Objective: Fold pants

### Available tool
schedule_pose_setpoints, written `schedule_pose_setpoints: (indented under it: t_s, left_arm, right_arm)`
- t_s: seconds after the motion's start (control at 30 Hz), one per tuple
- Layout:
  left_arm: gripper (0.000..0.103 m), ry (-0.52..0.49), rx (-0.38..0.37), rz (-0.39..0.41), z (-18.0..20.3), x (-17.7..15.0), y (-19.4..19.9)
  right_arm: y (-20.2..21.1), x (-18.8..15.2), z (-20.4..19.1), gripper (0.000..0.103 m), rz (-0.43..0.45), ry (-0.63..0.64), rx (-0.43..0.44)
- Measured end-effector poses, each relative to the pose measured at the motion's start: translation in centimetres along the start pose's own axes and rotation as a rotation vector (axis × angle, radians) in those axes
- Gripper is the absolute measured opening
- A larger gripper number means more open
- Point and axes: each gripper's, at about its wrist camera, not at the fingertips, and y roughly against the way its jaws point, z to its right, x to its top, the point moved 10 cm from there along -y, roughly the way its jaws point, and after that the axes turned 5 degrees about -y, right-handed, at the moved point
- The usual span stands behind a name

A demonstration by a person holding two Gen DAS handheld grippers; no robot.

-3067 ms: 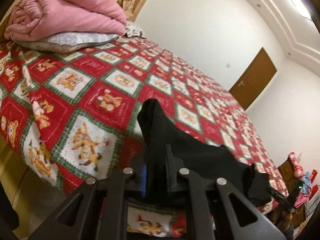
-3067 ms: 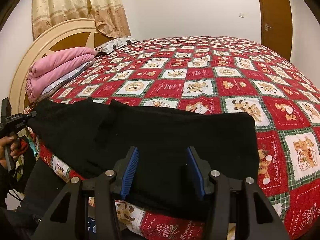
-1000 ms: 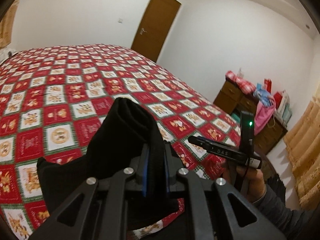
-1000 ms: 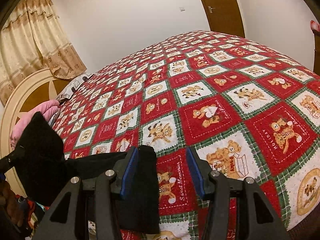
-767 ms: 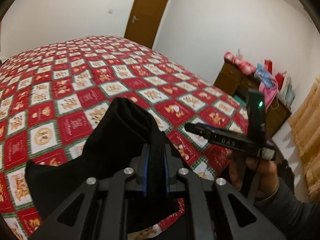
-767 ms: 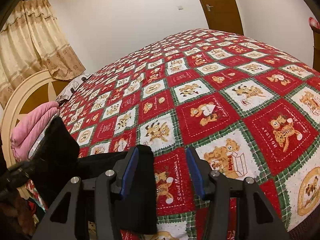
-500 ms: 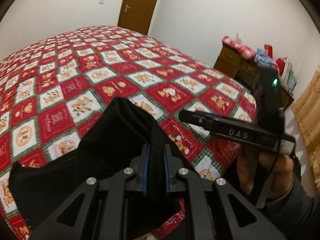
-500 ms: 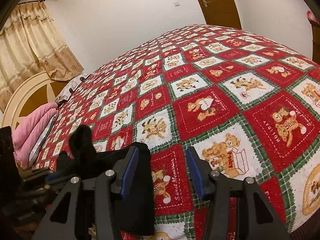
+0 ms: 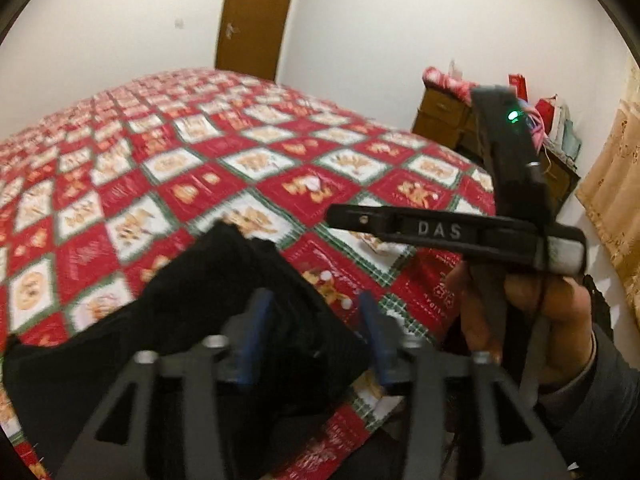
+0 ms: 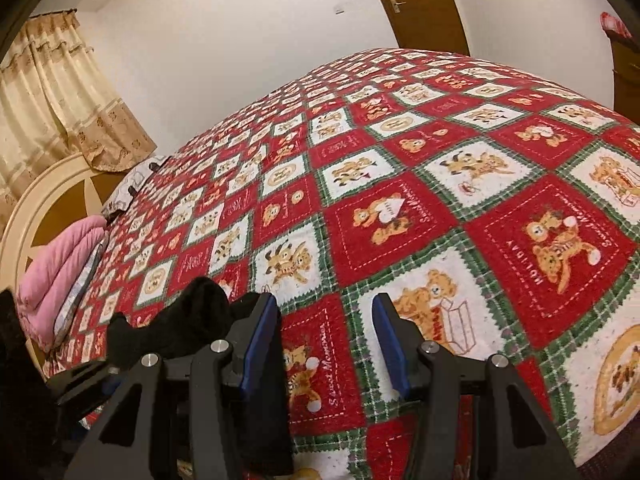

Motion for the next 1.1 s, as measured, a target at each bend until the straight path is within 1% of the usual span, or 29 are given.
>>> schedule_pose_setpoints:
  t_s: [0.03, 0.07, 0.1, 0.17, 0.2, 0.27, 0.33, 0.4, 0.43, 0.5, 0.53, 0.57, 0.6, 0.7, 0.77, 0.83, 0.87, 0.9, 0.93, 0.97, 1.0, 1.03, 1.07, 1.1]
  left_arm:
    - [0.064, 0.008, 0.006, 0.022, -0.4, -0.1, 0.9]
    - [0.068, 0.018, 0.019, 0.043, -1.2, -0.3, 2.0]
    - [0.069, 0.034, 0.053, 0.065, -2.4, -0.6, 3.0]
    - [0.071, 0.069, 0.117, 0.091, -4.8, -1.3, 4.6]
    - [0.071, 0.096, 0.156, 0.103, -6.5, -1.8, 5.4]
    - [0.071, 0.155, 0.21, 0.112, -9.2, -3.0, 6.3]
    - [0.071, 0.213, 0.252, 0.126, -11.7, -4.2, 7.1]
    - [0.077, 0.254, 0.294, 0.129, -13.7, -5.5, 7.5]
    - [0.082, 0.265, 0.311, 0.125, -14.4, -6.2, 7.4]
    - [0.082, 0.277, 0.339, 0.11, -15.5, -7.5, 7.0]
    - [0.082, 0.282, 0.35, 0.099, -15.9, -8.0, 6.7]
    - [0.082, 0.293, 0.349, 0.092, -16.2, -8.5, 6.5]
    - [0.082, 0.306, 0.342, 0.09, -16.4, -8.9, 6.3]
    - [0.082, 0.318, 0.347, 0.091, -16.7, -9.3, 6.2]
    - [0.082, 0.313, 0.354, 0.094, -16.7, -9.3, 6.3]
    - [0.082, 0.313, 0.356, 0.097, -16.7, -9.3, 6.4]
    - [0.082, 0.315, 0.355, 0.098, -16.7, -9.4, 6.3]
    - [0.082, 0.316, 0.355, 0.097, -16.7, -9.4, 6.4]
    - [0.082, 0.318, 0.355, 0.097, -16.8, -9.4, 6.4]
    - [0.082, 0.32, 0.355, 0.097, -16.9, -9.5, 6.5]
    - [0.082, 0.324, 0.357, 0.099, -17.0, -9.5, 6.6]
    - [0.085, 0.328, 0.359, 0.099, -17.1, -9.6, 6.6]
    - [0.092, 0.333, 0.364, 0.1, -17.3, -9.7, 6.7]
    - [0.095, 0.341, 0.373, 0.099, -17.5, -9.8, 6.7]
  right_arm:
    - [0.3, 0.1, -0.5, 0.052, 0.005, 0.004, 0.016]
    - [0.5, 0.1, -1.1, 0.052, 0.009, 0.014, 0.034]
    - [0.7, 0.0, -1.9, 0.053, 0.006, 0.03, 0.061]
    - [0.7, -0.8, -4.1, 0.065, -0.013, 0.07, 0.125]
    - [0.7, -1.3, -5.0, 0.066, -0.018, 0.091, 0.141]
    - [0.3, -2.7, -7.0, 0.066, -0.04, 0.157, 0.158]
    - [-0.7, -4.4, -8.3, 0.066, -0.078, 0.227, 0.133]
    - [-1.5, -5.6, -8.5, 0.066, -0.111, 0.282, 0.086]
    - [-1.9, -6.1, -8.4, 0.066, -0.126, 0.297, 0.059]
    - [-2.2, -6.5, -8.1, 0.065, -0.142, 0.3, 0.047]
    - [-2.2, -6.6, -8.0, 0.063, -0.147, 0.301, 0.052]
    - [-2.2, -6.8, -8.0, 0.061, -0.151, 0.311, 0.049]
    - [-2.1, -6.6, -7.9, 0.061, -0.148, 0.319, 0.045]
    - [-0.9, -5.9, -8.8, 0.06, -0.082, 0.366, 0.02]
    - [-0.1, -5.6, -9.7, 0.06, -0.059, 0.374, 0.047]
    - [-0.5, -6.6, -10.4, 0.06, -0.099, 0.404, 0.055]
    - [-0.9, -7.1, -10.4, 0.058, -0.119, 0.415, 0.044]
    - [-1.6, -7.6, -10.0, 0.053, -0.144, 0.425, 0.015]
    - [-2.3, -8.2, -9.4, 0.041, -0.18, 0.432, -0.017]
    - [-2.6, -8.4, -9.1, 0.034, -0.197, 0.435, -0.032]
    - [-2.7, -8.5, -8.8, 0.03, -0.202, 0.435, -0.039]
    - [-2.6, -8.4, -8.6, 0.019, -0.205, 0.429, -0.039]
    - [-2.4, -8.2, -8.4, 0.004, -0.203, 0.424, -0.036]
    - [-2.1, -8.0, -8.3, 0.0, -0.201, 0.421, -0.031]
